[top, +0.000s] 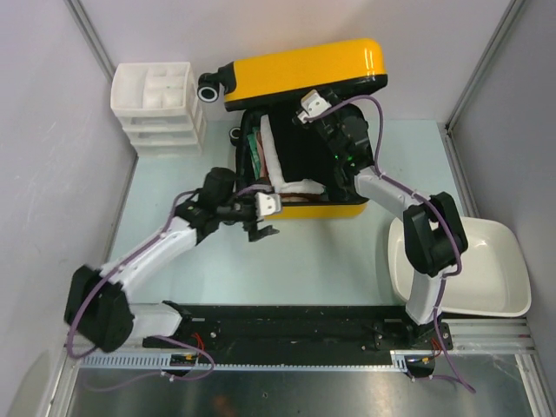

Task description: Open, take out, and arrange the luggage

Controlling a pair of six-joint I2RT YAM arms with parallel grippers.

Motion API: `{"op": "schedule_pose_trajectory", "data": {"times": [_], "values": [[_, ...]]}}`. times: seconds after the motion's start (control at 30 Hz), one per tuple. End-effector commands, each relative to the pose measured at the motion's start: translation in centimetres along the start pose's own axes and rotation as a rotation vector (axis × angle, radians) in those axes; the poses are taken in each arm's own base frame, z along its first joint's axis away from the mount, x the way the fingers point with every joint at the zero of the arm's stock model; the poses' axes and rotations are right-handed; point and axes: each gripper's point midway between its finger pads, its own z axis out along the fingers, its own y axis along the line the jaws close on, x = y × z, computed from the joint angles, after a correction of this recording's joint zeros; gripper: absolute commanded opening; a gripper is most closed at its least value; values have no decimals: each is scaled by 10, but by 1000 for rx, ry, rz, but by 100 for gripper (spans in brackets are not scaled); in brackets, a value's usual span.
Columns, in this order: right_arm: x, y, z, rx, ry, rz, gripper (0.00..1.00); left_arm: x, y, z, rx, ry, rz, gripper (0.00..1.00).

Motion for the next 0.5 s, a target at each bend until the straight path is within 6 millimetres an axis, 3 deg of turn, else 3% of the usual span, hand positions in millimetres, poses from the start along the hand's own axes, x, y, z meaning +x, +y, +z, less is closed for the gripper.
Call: {"op": "schedule_pose_trajectory", "data": {"times": [0.0,0.03,0.1,0.17,0.27,0.37,0.47], "values": [[-34,-52,19,127,-109,-28,69,-41,52,32,-135,-80,75,96],[-34,-53,21,130,-109,-29,69,-32,52,47,-108,-63,66,95],[-27,-54,25,129,-98,-37,69,-37,54,59,-70,-82,77,91],[-31,-60,30,142,-109,-50,69,-23,51,79,-22,-63,51,89],[-27,-69,38,168,-103,-71,69,-5,51,106,19,-24,21,77],[-15,-78,42,179,-81,-82,70,9,37,121,92,1,23,63],[-4,-86,43,197,-58,-100,70,29,10,127,186,56,20,57]]}}
